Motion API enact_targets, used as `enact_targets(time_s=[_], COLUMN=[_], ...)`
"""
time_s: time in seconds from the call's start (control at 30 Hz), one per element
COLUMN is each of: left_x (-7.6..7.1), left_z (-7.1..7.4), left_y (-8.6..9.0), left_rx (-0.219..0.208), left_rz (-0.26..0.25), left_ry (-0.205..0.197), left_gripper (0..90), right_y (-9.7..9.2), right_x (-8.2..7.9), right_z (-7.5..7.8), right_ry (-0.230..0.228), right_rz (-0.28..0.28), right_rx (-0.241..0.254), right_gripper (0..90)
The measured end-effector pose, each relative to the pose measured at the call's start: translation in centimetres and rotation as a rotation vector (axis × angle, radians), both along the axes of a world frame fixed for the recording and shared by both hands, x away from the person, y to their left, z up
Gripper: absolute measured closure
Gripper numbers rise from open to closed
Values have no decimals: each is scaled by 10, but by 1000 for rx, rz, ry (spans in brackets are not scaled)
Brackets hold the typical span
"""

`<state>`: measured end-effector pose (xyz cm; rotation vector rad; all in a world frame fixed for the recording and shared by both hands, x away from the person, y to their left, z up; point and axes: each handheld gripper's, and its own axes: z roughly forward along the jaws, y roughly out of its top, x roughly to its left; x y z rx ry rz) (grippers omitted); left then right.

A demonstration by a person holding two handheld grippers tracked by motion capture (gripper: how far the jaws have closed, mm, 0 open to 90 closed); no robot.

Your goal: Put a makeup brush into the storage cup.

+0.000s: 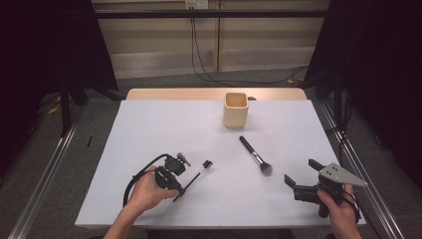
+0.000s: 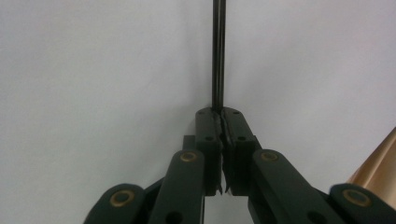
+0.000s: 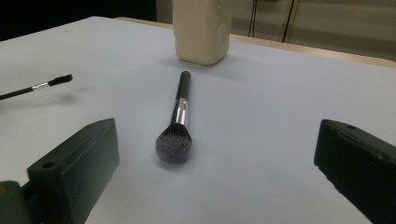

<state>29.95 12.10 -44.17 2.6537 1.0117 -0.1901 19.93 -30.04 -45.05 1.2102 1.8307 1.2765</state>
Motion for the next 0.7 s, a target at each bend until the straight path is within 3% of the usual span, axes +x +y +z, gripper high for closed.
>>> enact_targets(time_s=[0.17,0.27,0.37,0.4,0.47,0.5,0.53,0.6,0.7], left_x=[-1,-1,-1,-2,-2,-3,-3,-3,-4], left_z=[3,8,12,15,16,18,19,20,22], left_y=[4,8,11,14,15,17,18,19,24], left_rx=[-36,-100,-123,-160,-169,-200,-220,-227,-275], left_rz=[9,26,38,46,47,29,9,6,-20], left_ry=[-15,-40,-64,-88,-103,-131,-129,-142,-195], left_gripper=[864,864,864,864,864,864,863,863,863], right_y=[1,1,0,0,0,1,1,2,2], right_x=[1,0,0,0,0,-1,-1,-1,-1], right_z=[0,0,0,0,1,1,1,1,1], right_ry=[1,0,0,-4,-7,-7,-9,-11,-14], right_rz=[1,3,5,7,11,11,13,18,21], right_rx=[1,1,2,-2,0,3,2,3,0], right_gripper=[0,0,0,0,0,0,0,0,0])
